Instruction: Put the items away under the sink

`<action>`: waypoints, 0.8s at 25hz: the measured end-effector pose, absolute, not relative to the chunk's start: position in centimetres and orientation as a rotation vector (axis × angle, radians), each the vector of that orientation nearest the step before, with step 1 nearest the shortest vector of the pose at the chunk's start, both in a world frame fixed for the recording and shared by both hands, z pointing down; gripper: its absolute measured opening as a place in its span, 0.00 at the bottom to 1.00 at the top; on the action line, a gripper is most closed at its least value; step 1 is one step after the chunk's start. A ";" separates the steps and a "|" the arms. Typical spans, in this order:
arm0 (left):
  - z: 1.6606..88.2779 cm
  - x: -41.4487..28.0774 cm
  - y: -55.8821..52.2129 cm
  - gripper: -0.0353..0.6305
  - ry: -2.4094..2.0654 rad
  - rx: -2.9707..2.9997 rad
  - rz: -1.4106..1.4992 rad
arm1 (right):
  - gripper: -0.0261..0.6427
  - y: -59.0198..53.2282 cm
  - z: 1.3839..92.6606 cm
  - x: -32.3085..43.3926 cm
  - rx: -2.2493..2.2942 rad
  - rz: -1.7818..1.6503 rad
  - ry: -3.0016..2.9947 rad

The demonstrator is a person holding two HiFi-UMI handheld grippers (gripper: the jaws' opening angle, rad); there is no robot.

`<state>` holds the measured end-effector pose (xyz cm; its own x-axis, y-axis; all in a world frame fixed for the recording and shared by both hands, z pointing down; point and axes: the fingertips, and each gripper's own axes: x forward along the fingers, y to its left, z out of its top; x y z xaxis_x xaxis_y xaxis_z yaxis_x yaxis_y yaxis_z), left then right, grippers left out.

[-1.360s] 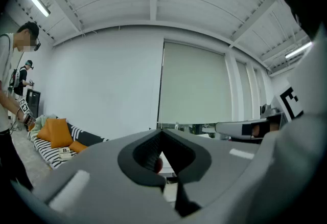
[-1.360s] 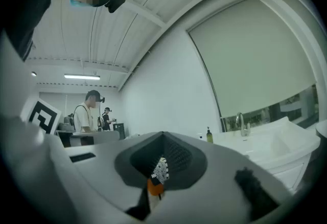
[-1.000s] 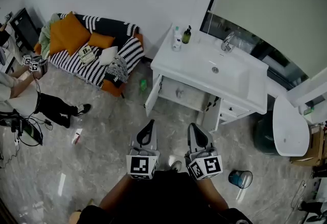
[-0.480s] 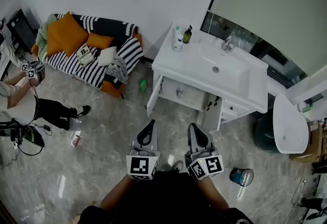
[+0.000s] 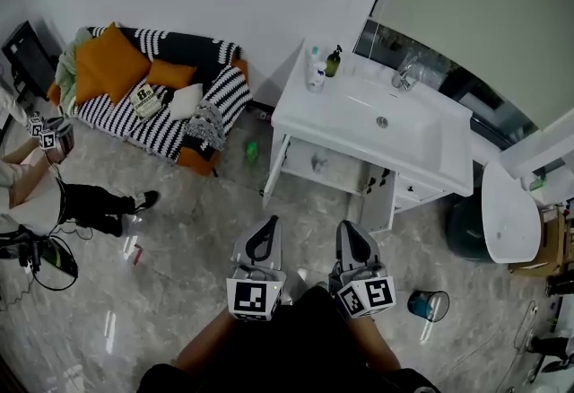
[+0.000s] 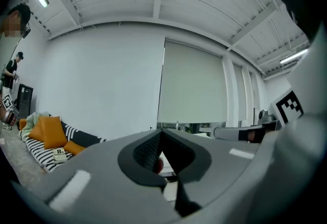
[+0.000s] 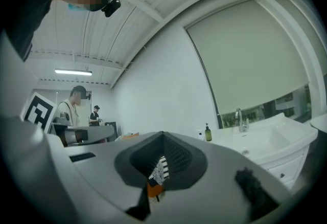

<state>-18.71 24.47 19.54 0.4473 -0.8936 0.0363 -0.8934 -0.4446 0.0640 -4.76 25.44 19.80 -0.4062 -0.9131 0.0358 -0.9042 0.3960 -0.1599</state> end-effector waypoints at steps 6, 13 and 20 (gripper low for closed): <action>20.5 -18.7 23.5 0.06 -1.555 2.586 0.007 | 0.06 25.0 21.1 -5.6 -1.716 -0.270 2.571; 20.6 -17.3 20.0 0.06 -1.583 2.559 -0.012 | 0.06 20.9 21.8 -4.6 -1.685 -0.291 2.567; 20.1 -15.7 15.3 0.06 -1.681 2.562 -0.065 | 0.06 15.3 22.0 -3.0 -1.607 -0.256 2.619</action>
<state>-15.67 15.33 20.05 0.3982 -0.9173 0.0062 -0.9140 -0.3962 0.0869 -2.96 15.34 21.98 -0.4554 -0.8895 0.0374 -0.8799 0.4433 -0.1709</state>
